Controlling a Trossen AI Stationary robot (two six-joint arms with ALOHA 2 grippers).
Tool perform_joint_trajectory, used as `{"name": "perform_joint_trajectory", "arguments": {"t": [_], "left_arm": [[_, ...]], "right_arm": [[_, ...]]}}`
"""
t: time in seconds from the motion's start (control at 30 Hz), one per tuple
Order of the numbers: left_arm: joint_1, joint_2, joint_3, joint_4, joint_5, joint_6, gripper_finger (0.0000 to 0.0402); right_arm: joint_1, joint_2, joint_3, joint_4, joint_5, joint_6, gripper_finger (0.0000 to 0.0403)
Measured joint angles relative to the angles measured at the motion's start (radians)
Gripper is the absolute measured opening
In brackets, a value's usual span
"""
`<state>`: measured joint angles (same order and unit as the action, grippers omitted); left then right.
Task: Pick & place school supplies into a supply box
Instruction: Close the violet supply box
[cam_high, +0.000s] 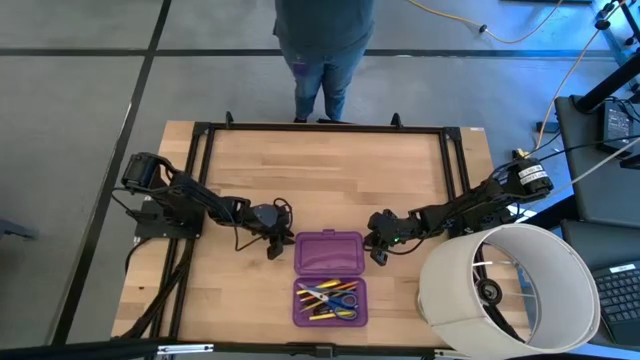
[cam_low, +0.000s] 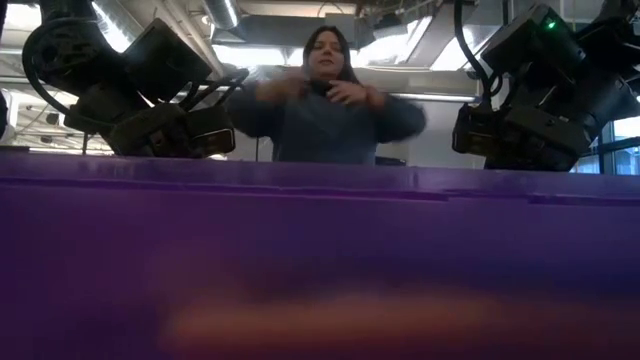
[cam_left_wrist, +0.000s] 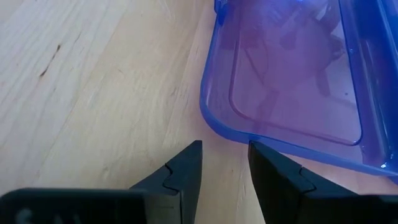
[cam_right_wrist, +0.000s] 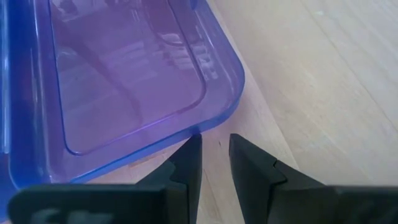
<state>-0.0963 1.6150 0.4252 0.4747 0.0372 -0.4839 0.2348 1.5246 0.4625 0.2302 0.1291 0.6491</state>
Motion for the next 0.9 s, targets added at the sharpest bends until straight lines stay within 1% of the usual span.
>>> {"name": "perform_joint_trajectory", "arguments": {"t": [0.1, 0.2, 0.3, 0.37, 0.47, 0.53, 0.6, 0.7, 0.77, 0.9], "left_arm": [[0.001, -0.006, 0.002, -0.017, 0.004, 0.015, 0.0127], [0.001, -0.046, 0.004, -0.098, -0.011, 0.03, 0.0127], [0.002, -0.126, 0.001, -0.211, -0.057, 0.049, 0.0128], [0.002, -0.205, 0.001, -0.277, -0.088, 0.059, 0.0128], [0.001, -0.339, 0.001, -0.398, -0.135, 0.078, 0.0128], [0.001, -0.431, 0.001, -0.464, -0.165, 0.091, 0.0128], [0.001, -0.523, 0.001, -0.523, -0.196, 0.11, 0.0128], [-0.007, -0.651, 0.001, -0.59, -0.238, 0.133, 0.0128], [-0.019, -0.729, -0.008, -0.602, -0.266, 0.144, 0.0128], [-0.039, -0.878, -0.057, -0.608, -0.283, 0.163, 0.0128]], "right_arm": [[0.0, 0.0, 0.0, -0.005, 0.001, 0.0, 0.0087], [0.0, -0.001, 0.005, -0.009, 0.005, 0.0, 0.0087], [0.0, -0.013, 0.005, -0.023, 0.004, -0.012, 0.0087], [0.0, -0.043, 0.005, -0.038, 0.004, -0.029, 0.0087], [0.0, -0.124, 0.004, -0.103, 0.006, -0.06, 0.0087], [0.0, -0.198, 0.003, -0.168, 0.032, -0.086, 0.0087], [0.0, -0.275, 0.003, -0.231, 0.087, -0.13, 0.0087], [0.01, -0.383, 0.002, -0.309, 0.192, -0.154, 0.0087], [0.027, -0.446, 0.002, -0.33, 0.219, -0.154, 0.0087], [0.064, -0.547, -0.008, -0.336, 0.219, -0.165, 0.0087]]}}
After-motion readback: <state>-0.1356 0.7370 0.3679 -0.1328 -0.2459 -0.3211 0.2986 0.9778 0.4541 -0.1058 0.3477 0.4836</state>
